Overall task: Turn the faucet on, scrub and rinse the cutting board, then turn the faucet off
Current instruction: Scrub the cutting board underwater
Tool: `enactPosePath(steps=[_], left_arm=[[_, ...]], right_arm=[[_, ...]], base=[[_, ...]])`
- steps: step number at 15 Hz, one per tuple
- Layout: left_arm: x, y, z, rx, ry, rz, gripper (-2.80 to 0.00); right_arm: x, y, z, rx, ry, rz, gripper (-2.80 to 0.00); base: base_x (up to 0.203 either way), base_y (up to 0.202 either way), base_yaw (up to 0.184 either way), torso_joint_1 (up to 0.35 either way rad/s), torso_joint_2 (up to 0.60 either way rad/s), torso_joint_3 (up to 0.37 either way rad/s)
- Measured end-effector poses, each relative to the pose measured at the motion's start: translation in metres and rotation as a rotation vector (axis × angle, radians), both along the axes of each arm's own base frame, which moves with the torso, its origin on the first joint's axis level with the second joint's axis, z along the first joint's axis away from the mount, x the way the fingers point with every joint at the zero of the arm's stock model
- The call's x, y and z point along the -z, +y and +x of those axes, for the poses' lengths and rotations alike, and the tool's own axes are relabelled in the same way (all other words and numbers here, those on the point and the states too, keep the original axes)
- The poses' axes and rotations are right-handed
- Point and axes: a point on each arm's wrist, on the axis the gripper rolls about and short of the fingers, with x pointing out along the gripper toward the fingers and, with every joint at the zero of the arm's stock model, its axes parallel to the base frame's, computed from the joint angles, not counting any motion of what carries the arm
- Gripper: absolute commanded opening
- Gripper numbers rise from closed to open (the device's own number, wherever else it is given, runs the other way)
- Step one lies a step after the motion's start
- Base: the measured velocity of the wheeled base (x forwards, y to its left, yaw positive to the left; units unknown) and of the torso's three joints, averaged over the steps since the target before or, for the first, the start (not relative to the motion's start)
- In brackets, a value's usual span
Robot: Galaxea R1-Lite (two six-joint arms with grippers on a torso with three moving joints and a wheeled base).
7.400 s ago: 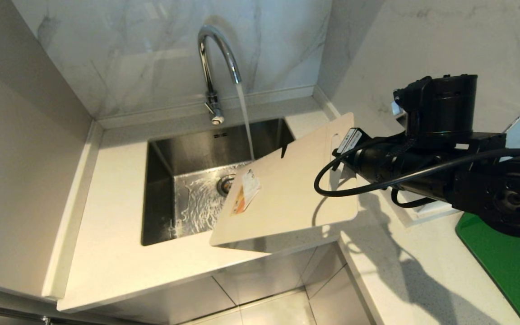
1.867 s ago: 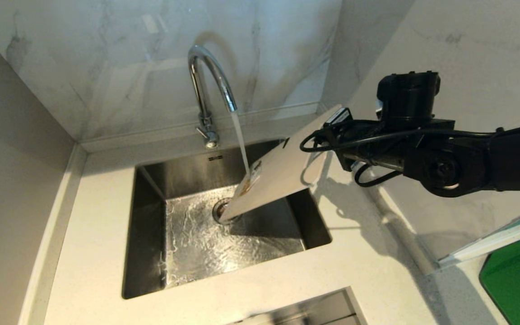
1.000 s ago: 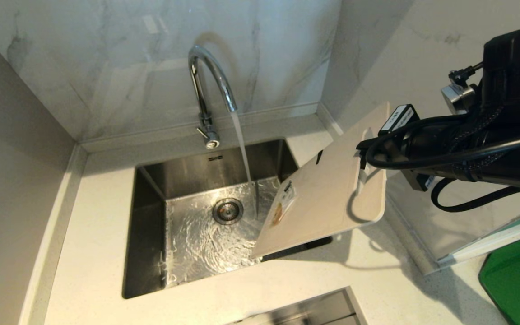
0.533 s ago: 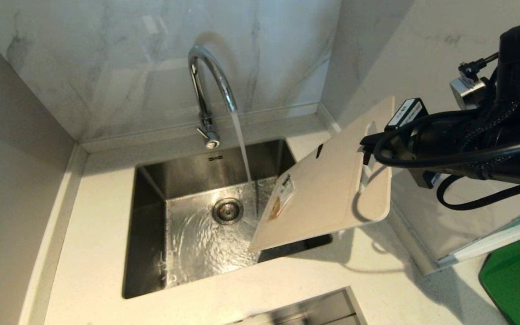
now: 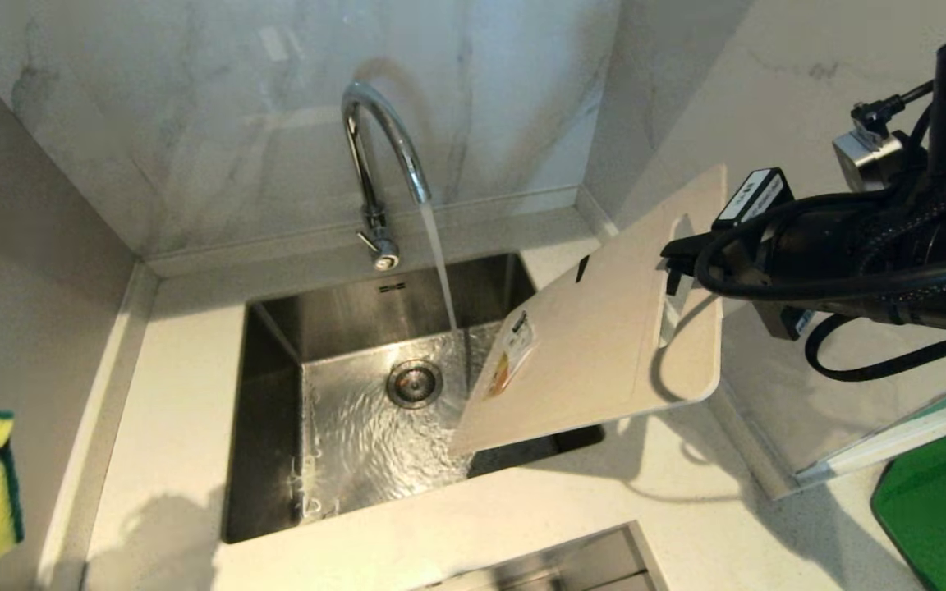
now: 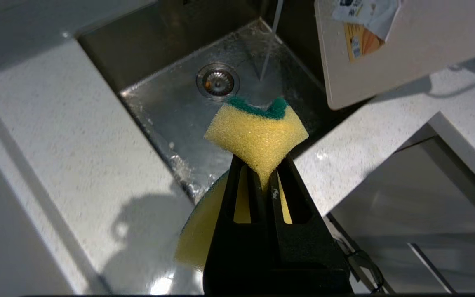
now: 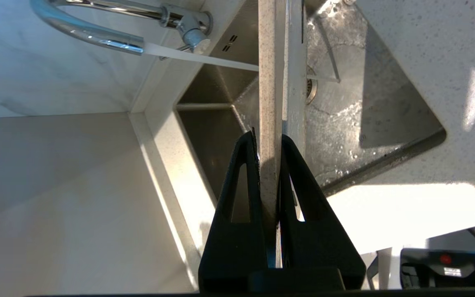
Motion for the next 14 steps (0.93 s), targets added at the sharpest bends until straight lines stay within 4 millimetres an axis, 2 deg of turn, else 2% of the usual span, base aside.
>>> enactPosePath(steps=[3,6,10,14], left_arm=[[-0.019,-0.007,0.050,0.059,0.016,-0.050,-2.80],[-0.037,-0.028,0.099,0.144,0.053,-0.129,-2.80],[-0.048,-0.075,0.149,0.234,0.134,-0.221,-2.80],[-0.056,-0.136,0.176,0.299,0.167,-0.274,-2.80]], right_arm=[[-0.009,0.003,-0.004,-0.042,-0.029,0.019,-2.80],[-0.015,0.006,-0.006,-0.136,-0.037,0.060,-2.80],[-0.016,0.006,-0.007,-0.164,-0.029,0.079,-2.80],[-0.015,0.006,-0.010,-0.162,-0.010,0.097,-2.80]], base=[[0.000,0.000,0.000,0.000,0.00,0.000],[0.000,0.000,0.000,0.000,0.00,0.000],[0.000,0.000,0.000,0.000,0.00,0.000],[0.000,0.000,0.000,0.000,0.00,0.000]])
